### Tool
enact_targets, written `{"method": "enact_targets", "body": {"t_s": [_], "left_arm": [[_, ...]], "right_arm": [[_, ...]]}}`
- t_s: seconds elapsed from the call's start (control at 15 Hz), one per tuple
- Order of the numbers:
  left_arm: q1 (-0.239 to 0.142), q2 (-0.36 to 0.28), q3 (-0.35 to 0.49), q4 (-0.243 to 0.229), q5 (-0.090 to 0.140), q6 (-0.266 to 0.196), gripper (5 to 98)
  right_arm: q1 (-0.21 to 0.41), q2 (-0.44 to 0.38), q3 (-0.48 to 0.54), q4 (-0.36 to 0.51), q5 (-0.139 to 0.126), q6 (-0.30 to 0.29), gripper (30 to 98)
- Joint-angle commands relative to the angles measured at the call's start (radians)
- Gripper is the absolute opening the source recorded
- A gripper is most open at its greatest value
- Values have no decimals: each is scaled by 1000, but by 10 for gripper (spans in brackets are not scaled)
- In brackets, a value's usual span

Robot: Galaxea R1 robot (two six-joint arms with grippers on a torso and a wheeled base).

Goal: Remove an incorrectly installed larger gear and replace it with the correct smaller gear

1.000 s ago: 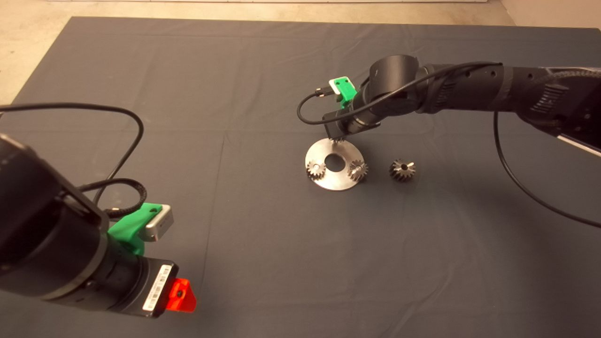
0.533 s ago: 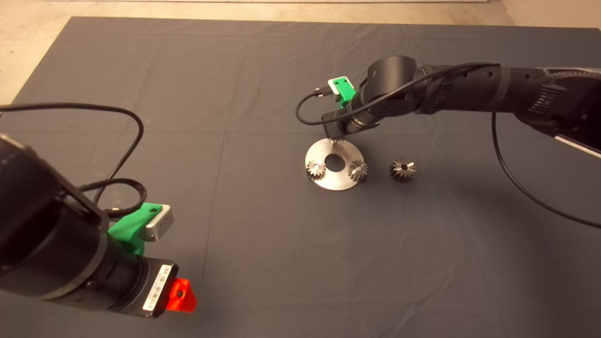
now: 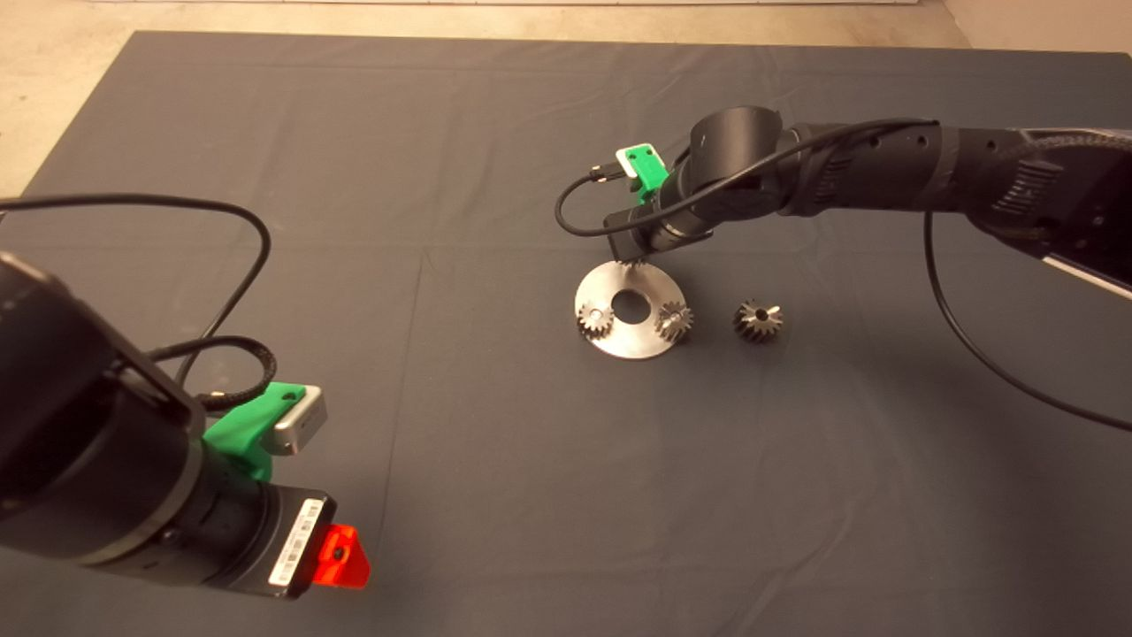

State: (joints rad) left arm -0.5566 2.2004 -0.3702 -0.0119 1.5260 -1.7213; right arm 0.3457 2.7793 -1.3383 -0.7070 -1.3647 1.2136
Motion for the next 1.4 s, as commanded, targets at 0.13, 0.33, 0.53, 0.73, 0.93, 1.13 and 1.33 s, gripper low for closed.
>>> {"method": "enact_targets", "body": {"t_s": [0.13, 0.33, 0.53, 0.73, 0.93, 1.13, 1.33], "left_arm": [[-5, 2, 16, -14, 14, -4, 978], [-5, 2, 16, -14, 6, -4, 978], [-5, 2, 16, -14, 6, -4, 978], [-5, 2, 16, -14, 6, -4, 978], [-5, 2, 16, -14, 6, -4, 978], [-5, 2, 16, -14, 6, -4, 978], [-5, 2, 16, -14, 6, -5, 978]], "right_arm": [[7, -6, 35, -17, 1, 7, 414], [9, -11, 50, -14, -2, 7, 413], [10, -13, 50, -15, -4, 6, 413], [10, -13, 50, -19, -7, 4, 413], [10, -12, 41, -19, -5, 3, 413], [9, -8, 14, -19, -5, 4, 413], [9, 0, -20, -19, 1, 4, 413]]}}
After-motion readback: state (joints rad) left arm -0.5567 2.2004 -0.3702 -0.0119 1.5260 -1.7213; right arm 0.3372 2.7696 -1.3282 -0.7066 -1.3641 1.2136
